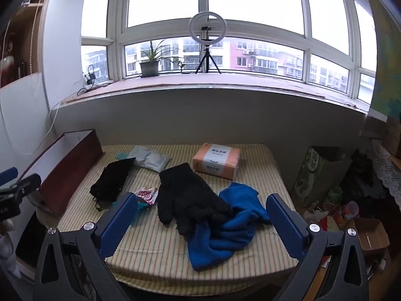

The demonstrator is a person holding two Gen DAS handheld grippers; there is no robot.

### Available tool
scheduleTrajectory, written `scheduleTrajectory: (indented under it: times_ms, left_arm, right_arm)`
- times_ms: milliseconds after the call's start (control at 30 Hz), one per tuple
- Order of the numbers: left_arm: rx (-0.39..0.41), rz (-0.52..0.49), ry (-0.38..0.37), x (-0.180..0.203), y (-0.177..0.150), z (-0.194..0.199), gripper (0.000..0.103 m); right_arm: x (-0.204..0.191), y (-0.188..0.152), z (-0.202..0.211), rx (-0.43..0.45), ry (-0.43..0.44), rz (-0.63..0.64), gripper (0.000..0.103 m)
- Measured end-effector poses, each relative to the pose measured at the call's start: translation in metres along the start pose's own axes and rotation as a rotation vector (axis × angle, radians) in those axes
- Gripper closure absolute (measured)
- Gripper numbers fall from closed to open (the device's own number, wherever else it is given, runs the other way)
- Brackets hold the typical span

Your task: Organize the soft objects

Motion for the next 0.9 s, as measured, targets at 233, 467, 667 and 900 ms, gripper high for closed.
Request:
scheduleTrajectory:
  times_ms: [233,467,667,900]
  left_arm:
    - [0.03,0.029,-0.006,-0.002,0.007,0.001,0.0]
    - [0.043,0.027,0.002,0.003,0.005,-0.004,0.0]
    - [0.047,0.033,0.002,0.001,0.007,-0.011,0.0]
    - [0.043,0.037,0.01,0.0,0.011,-0.023,0.0]
  right_arm:
    - [0.007,0.014,0.012,0.045,-0.051,0.025,0.002]
    - [0.01,0.013,0.003,0.043,-0.03,0.0,0.002]
    - [0.003,0.016,-0.006,0.051,-0.018,0.012,0.002]
    - [-0.002,0.021,-0.017,0.044,-0.009,0.018,0.002]
Point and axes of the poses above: each gripper's, at about its wrist camera, not at the fingertips, and z roughly against the way its jaws point, x to its right, y to its top, the point moved 6 cm from there along -z, roughly the way its jaws point, and after that the axes turned 12 degrees about z, right-handed, at the moved point
